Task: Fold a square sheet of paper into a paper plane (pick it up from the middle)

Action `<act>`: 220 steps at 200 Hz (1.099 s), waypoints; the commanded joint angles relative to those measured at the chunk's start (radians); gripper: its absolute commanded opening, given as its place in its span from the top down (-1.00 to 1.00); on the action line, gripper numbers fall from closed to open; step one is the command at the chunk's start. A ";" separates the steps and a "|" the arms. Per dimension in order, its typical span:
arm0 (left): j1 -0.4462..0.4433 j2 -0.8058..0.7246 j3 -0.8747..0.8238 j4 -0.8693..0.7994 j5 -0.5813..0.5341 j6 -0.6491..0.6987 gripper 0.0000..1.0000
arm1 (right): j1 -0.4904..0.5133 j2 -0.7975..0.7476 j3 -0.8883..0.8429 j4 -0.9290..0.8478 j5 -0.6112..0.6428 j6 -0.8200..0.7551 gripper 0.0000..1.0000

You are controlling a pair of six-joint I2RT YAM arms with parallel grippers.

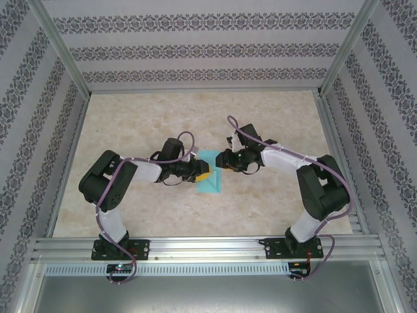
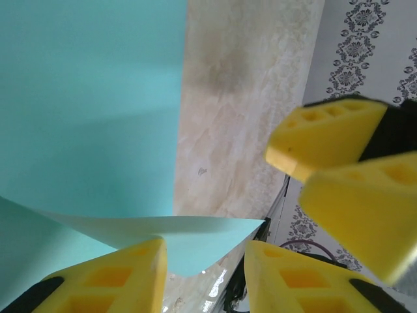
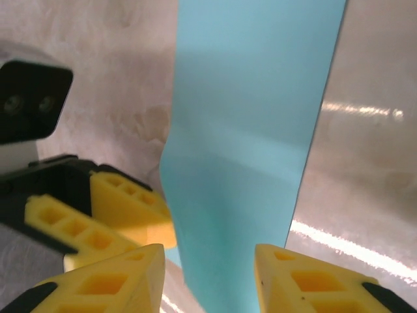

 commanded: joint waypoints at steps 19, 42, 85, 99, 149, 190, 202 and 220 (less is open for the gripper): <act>-0.010 0.020 0.020 0.048 -0.008 -0.012 0.31 | 0.031 -0.013 -0.010 0.025 -0.081 -0.067 0.12; -0.010 0.018 0.018 0.047 -0.008 -0.015 0.34 | 0.047 0.031 0.012 0.014 -0.074 -0.075 0.19; -0.010 0.016 0.017 0.047 -0.010 -0.016 0.40 | 0.049 0.065 0.023 0.010 -0.068 -0.076 0.40; -0.011 0.017 0.019 0.046 -0.009 -0.018 0.41 | 0.049 0.065 0.020 0.012 -0.069 -0.077 0.48; -0.011 0.004 0.026 0.064 0.005 -0.023 0.42 | 0.042 0.071 0.029 -0.011 0.000 -0.099 0.90; -0.018 0.002 0.043 0.061 0.013 -0.013 0.42 | 0.032 0.090 0.038 -0.032 0.042 -0.119 0.93; -0.022 0.007 0.048 0.066 0.012 -0.015 0.42 | 0.032 0.096 0.041 -0.033 0.047 -0.121 0.92; -0.029 0.016 0.060 0.065 0.012 -0.015 0.42 | 0.030 0.105 0.049 -0.041 0.062 -0.127 0.93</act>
